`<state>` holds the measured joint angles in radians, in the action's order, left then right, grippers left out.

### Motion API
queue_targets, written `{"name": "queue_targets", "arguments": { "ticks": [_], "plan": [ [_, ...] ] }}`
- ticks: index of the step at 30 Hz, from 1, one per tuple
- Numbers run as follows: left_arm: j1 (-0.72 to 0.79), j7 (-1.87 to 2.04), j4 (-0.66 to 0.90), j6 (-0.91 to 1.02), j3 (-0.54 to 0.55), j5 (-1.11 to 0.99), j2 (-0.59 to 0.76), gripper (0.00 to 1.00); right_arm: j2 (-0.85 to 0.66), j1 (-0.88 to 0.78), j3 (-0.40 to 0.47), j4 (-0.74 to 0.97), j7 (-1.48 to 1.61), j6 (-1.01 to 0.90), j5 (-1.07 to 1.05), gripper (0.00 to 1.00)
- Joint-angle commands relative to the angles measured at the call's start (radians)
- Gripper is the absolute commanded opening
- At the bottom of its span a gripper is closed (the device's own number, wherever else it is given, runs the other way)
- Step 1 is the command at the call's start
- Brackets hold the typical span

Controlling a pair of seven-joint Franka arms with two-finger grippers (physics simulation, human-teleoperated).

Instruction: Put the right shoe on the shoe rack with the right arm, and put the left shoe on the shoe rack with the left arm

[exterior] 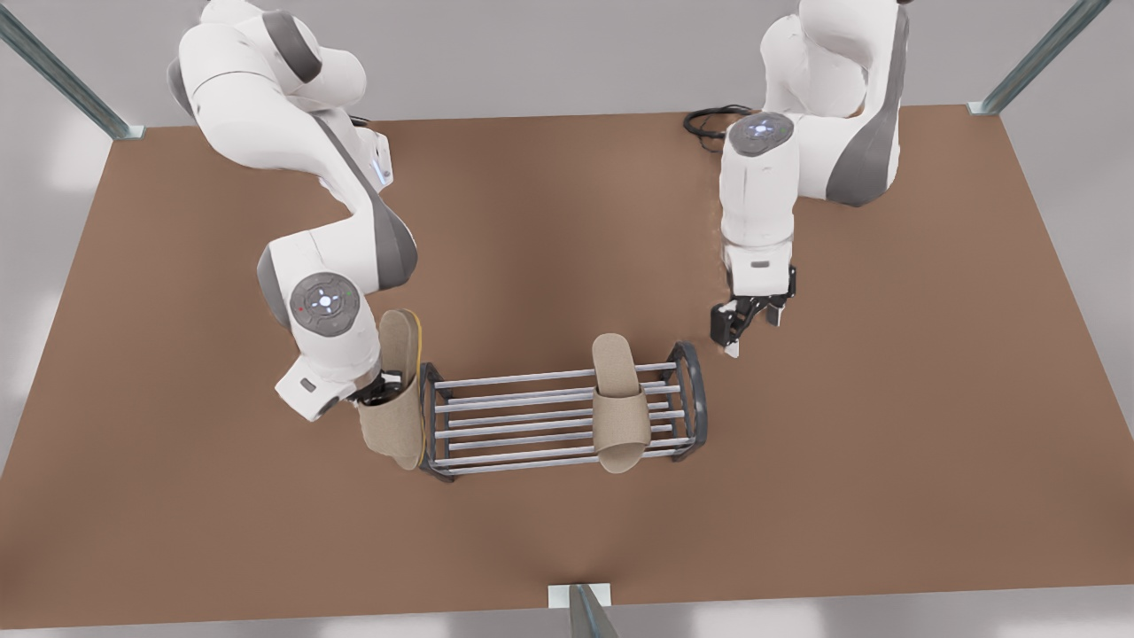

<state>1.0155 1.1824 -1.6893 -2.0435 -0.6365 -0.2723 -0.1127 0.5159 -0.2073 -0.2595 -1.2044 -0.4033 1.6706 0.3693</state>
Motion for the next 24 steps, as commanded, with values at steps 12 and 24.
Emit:
{"name": "queue_targets", "arguments": {
  "ticks": [12, 24],
  "plan": [
    [-0.893, -1.112, 0.402, 0.566, 0.648, 0.472, -0.223, 1.00, 0.084, -0.326, 0.278, 0.263, -0.519, 0.075, 0.034, 0.21],
    [-0.937, -1.196, 0.220, 0.468, 0.699, 0.298, -0.108, 1.00, 0.205, -0.584, 0.356, 0.263, -0.548, 0.120, 0.100, 0.21]
  ]
}}
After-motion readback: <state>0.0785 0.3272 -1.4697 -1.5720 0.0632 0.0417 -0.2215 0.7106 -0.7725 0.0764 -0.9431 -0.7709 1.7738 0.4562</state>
